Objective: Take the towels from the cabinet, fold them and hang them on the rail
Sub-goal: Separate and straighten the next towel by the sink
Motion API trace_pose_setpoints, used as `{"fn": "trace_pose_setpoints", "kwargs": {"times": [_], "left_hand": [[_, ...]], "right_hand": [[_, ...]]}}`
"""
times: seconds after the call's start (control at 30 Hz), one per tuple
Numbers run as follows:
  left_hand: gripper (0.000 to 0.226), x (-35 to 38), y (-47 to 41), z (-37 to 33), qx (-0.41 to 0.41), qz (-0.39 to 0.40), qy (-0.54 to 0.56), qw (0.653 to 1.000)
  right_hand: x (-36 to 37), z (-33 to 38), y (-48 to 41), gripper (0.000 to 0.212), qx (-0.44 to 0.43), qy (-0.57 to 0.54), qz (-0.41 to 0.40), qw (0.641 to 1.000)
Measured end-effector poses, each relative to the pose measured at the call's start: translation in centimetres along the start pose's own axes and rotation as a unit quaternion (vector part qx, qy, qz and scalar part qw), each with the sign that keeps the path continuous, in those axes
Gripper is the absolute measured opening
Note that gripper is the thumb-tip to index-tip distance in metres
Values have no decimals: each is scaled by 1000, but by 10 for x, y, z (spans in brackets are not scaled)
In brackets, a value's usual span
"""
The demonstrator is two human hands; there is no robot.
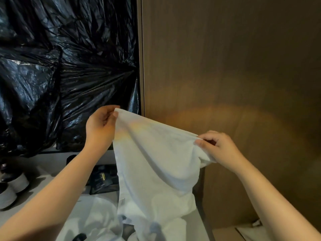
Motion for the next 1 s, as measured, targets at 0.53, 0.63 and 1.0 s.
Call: {"fn": "trace_pose_setpoints", "kwargs": {"times": [0.53,0.63,1.0], "left_hand": [[19,24,19,2,30,25,-20,999],[20,27,21,-1,40,31,-25,998],[19,30,25,-6,42,37,-15,998]], "right_hand": [[96,-117,138,29,324,-297,42,897],[121,-110,158,38,345,-349,122,862],[117,-102,155,24,367,-408,77,832]]}}
Point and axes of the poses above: each hand's wrist, its own y-axis away from the middle knuckle, its own x-axis out of the palm, z = x × y, the point moved 10 cm from there along -y, towards the middle knuckle, and after that the axes turned 8 degrees about y, right-handed, at the moved point
